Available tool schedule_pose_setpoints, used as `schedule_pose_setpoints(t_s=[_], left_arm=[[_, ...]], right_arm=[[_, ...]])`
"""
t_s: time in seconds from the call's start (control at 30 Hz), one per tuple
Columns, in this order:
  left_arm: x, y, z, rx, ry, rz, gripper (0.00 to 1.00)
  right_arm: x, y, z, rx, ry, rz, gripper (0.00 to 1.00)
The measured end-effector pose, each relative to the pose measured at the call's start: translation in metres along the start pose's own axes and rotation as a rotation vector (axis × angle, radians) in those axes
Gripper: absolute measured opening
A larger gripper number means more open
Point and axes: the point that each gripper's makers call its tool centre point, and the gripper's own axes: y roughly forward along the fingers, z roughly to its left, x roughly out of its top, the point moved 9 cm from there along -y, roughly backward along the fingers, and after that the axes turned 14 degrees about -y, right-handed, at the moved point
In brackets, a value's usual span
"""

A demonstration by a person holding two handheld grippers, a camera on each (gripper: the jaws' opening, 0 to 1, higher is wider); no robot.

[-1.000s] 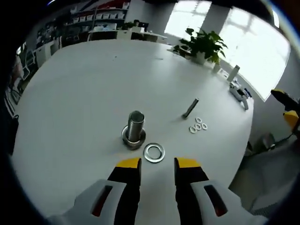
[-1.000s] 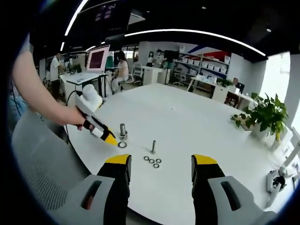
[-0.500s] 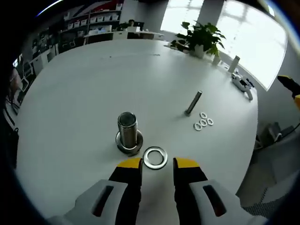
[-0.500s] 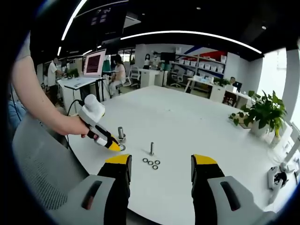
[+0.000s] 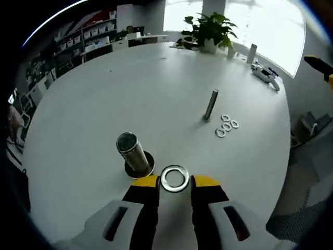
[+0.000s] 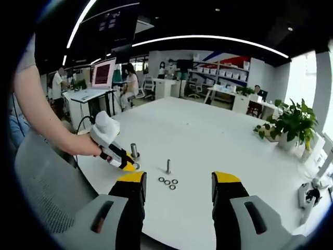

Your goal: Place the washer onto the threaded stud by aligning its center hole with the stud, sliding it down to the base, and recovering from edge contact or off-axis alignment until the washer reaches the visible bottom stop.

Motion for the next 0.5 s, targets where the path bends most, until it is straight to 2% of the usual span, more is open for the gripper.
schedule_pose_setpoints(t_s=[0.17, 0.37, 0.4, 0.5], left_arm=[[0.0014, 0.0031, -0.0031, 0.007, 0.023, 0.004, 0.21], [0.0000, 0.0009, -0.0055, 0.018, 0.140, 0.009, 0.22], [-0.0015, 0.0002, -0.0064, 0.016, 0.118, 0.012, 0.21], [-0.0012, 0.0001, -0.0059, 0.018, 0.128, 0.003, 0.21]], right_arm=[[0.0000, 0.0000, -0.0006, 0.000, 0.004, -0.002, 0.53], [-0.0004, -0.0007, -0.0016, -0.005, 0.011, -0.004, 0.53], [-0.0002, -0.0007, -0.0016, -0.005, 0.011, -0.004, 0.53], [-0.0004, -0.0007, -0.0013, -0.003, 0.010, -0.003, 0.53]])
